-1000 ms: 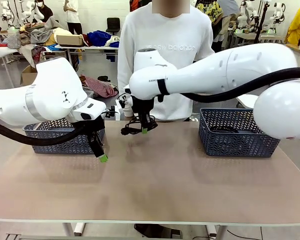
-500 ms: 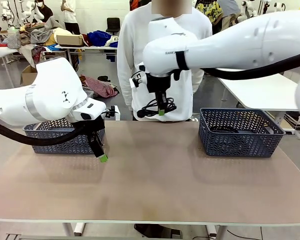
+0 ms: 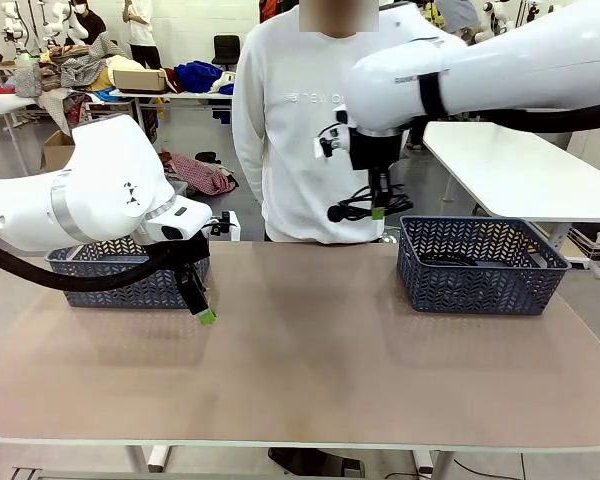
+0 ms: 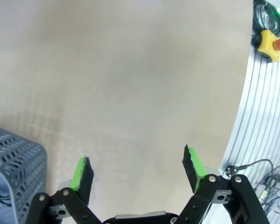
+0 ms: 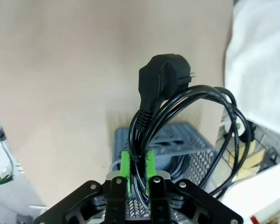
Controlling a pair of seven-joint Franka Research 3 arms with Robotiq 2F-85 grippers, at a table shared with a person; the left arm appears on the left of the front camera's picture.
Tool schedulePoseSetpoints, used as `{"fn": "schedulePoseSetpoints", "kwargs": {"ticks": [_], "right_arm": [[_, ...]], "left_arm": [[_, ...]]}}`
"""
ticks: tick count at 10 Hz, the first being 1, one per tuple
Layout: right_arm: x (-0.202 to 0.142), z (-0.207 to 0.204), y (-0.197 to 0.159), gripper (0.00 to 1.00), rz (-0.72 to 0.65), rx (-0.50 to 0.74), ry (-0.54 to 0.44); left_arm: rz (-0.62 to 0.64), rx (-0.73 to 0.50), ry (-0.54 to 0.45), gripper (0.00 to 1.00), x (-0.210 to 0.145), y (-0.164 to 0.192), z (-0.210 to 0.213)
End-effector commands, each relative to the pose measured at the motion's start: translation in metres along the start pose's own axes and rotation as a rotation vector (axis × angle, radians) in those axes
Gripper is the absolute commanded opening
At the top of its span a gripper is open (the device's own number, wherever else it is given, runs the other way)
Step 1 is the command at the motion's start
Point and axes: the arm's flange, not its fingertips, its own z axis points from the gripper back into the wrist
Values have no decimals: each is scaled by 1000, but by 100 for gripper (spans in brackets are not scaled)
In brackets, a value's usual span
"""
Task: Organize the cables according to human instructions.
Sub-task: Pick up a bundle of cables and place it in the basket indicated by the human.
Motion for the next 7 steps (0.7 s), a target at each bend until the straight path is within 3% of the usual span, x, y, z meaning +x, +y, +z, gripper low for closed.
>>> {"fn": "schedulePoseSetpoints", "kwargs": {"ticks": [1,7], "right_arm": [[-37,-5,20,0,-117,-36,-27],[-123,-38,17,0,-274,-7,-49]], "left_arm": [[7,0,-2,100,-1,0,1],[7,0,-2,100,-1,0,1]]}}
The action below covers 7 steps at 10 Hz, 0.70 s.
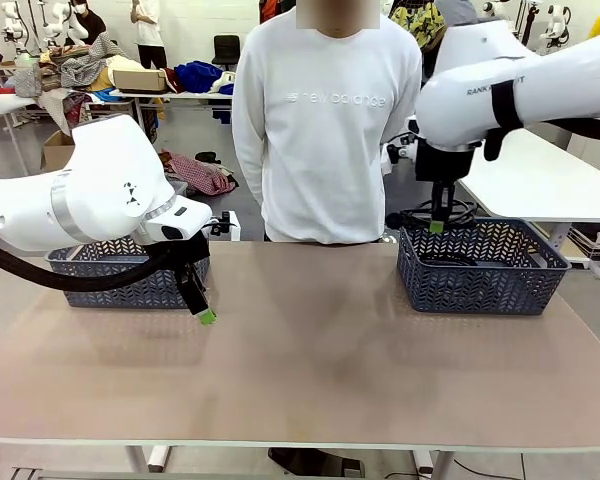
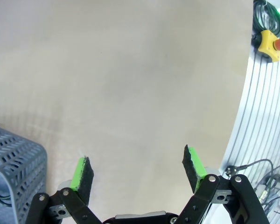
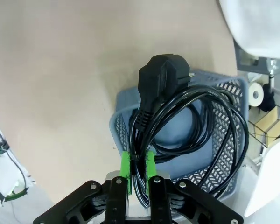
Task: Organize the cables according to human instructions.
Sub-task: Pick up a bundle of cables and place it in the basket indicated by the human.
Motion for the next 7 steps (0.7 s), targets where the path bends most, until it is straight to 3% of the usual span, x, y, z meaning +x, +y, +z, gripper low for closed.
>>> {"fn": "schedulePoseSetpoints", "kwargs": {"ticks": [1,7], "right_arm": [[-26,-7,-1,0,-45,-28,-36],[-77,-40,-13,0,-81,-77,-47]], "left_arm": [[7,0,-2,100,-1,0,1],[7,0,-2,100,-1,0,1]]}}
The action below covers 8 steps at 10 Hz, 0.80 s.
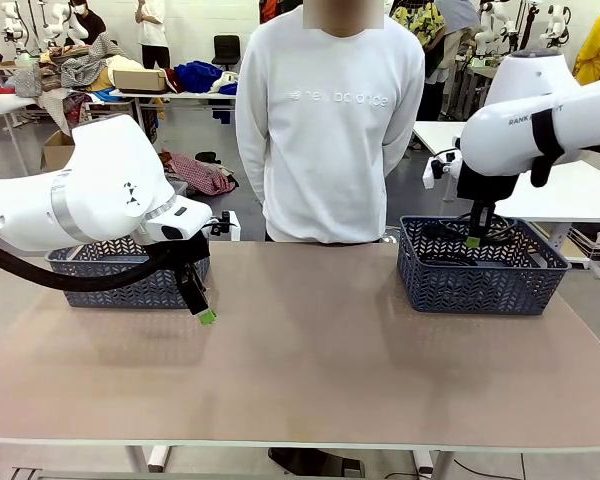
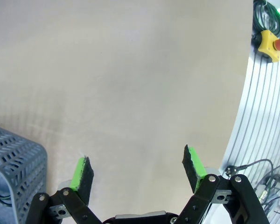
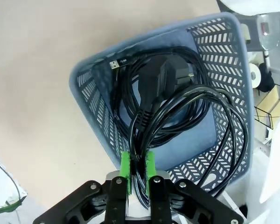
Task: Organize the cables according to human instructions.
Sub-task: Pick up a bundle of cables and place it in the basket indicated by the human.
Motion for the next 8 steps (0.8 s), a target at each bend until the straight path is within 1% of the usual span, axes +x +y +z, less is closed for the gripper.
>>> {"fn": "schedulePoseSetpoints", "kwargs": {"ticks": [1,2,6,8], "right_arm": [[-7,-13,0,0,37,-42,-19],[-6,-21,-4,0,46,-54,-3],[-5,-42,-16,0,79,-78,-27],[-7,-46,-22,35,49,-86,-74]], "left_arm": [[7,0,-2,100,-1,0,1],[7,0,-2,100,-1,0,1],[7,0,-2,100,-1,0,1],[7,0,-2,100,-1,0,1]]}}
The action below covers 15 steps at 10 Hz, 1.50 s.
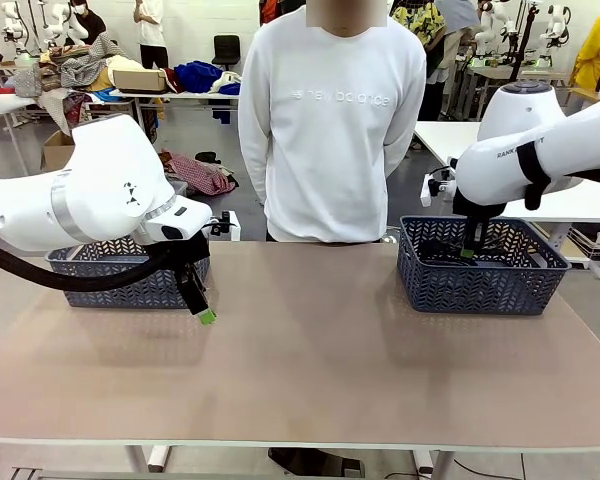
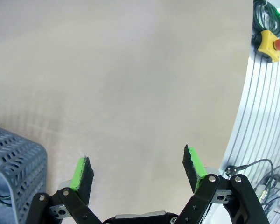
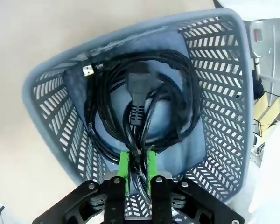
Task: Organize the cables according to human instructions.
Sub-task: Pick up a bundle of cables and place it in the basket indicated by the human.
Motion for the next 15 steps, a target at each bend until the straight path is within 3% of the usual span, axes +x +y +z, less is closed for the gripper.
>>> {"fn": "schedulePoseSetpoints", "kwargs": {"ticks": [1,2,3,4,5,6,7,8,9,15], "right_arm": [[-8,3,-8,38,-29,-26,-81],[-9,5,-9,38,-35,-14,-83],[-9,8,-10,58,-44,-3,-90],[-9,9,-11,46,-48,7,-99],[-10,10,-14,78,-49,28,-106],[-10,12,-16,66,-49,52,-112],[-10,14,-18,98,-52,65,-116],[-10,16,-19,85,-51,75,-117],[-10,17,-21,100,-49,79,-116],[-10,28,-20,100,-66,90,-106]], "left_arm": [[7,0,-2,100,-1,0,1],[7,0,-2,100,-1,0,1],[7,0,-2,100,-1,0,1],[7,0,-2,100,-1,0,1],[7,0,-2,100,-1,0,1],[7,0,-2,100,-1,0,1],[7,0,-2,100,-1,0,1],[7,0,-2,100,-1,0,1],[7,0,-2,100,-1,0,1],[7,0,-2,100,-1,0,1]]}}
